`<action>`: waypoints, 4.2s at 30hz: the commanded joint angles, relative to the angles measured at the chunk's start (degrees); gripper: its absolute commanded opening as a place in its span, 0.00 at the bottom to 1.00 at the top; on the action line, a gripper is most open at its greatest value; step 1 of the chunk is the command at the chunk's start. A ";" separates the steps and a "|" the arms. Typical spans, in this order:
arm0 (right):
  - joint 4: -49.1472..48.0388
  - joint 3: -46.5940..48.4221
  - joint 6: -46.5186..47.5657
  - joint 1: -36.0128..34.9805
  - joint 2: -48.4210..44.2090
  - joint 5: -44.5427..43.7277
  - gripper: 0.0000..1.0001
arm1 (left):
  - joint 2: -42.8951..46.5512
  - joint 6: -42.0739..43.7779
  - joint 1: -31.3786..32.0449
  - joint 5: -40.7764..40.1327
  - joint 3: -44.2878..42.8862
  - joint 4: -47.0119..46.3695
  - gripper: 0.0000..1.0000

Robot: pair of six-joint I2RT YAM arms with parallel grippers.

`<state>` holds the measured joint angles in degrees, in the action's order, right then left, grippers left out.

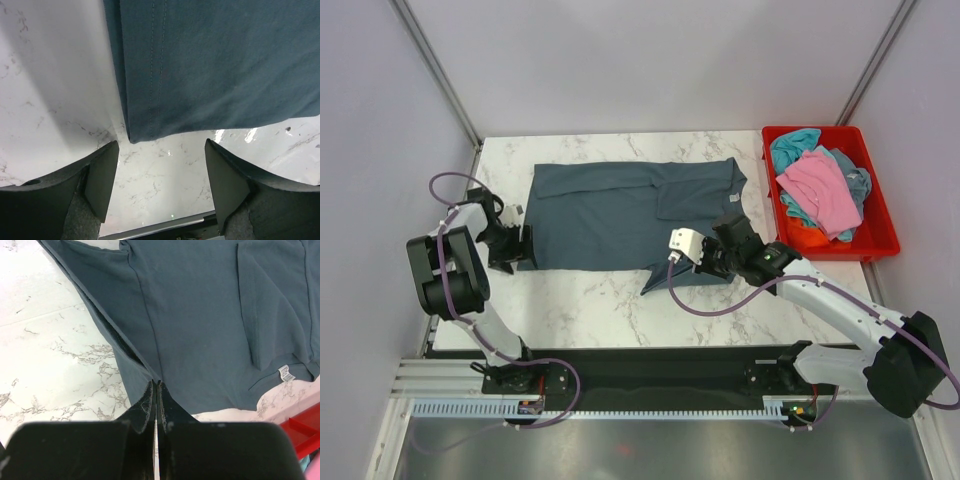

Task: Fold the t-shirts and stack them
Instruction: Fold the tshirt

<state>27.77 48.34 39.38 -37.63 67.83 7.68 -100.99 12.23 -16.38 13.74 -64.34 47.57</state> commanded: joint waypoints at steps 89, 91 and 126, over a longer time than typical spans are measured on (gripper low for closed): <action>-22.58 51.15 -13.27 19.61 48.35 -16.65 0.00 | -31.11 0.78 8.82 -1.17 -58.71 5.52 0.02; -22.93 52.03 -13.27 19.78 49.67 -16.82 0.00 | -32.25 0.69 8.82 -1.61 -59.76 5.43 0.02; -26.28 58.36 -15.73 20.49 57.85 -18.50 0.00 | -25.13 -2.65 7.86 -3.45 -46.59 2.88 0.80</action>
<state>3.62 103.90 25.19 -17.50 125.99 -10.63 -127.35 11.09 -8.08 9.37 -112.31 50.68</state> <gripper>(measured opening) 0.010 0.812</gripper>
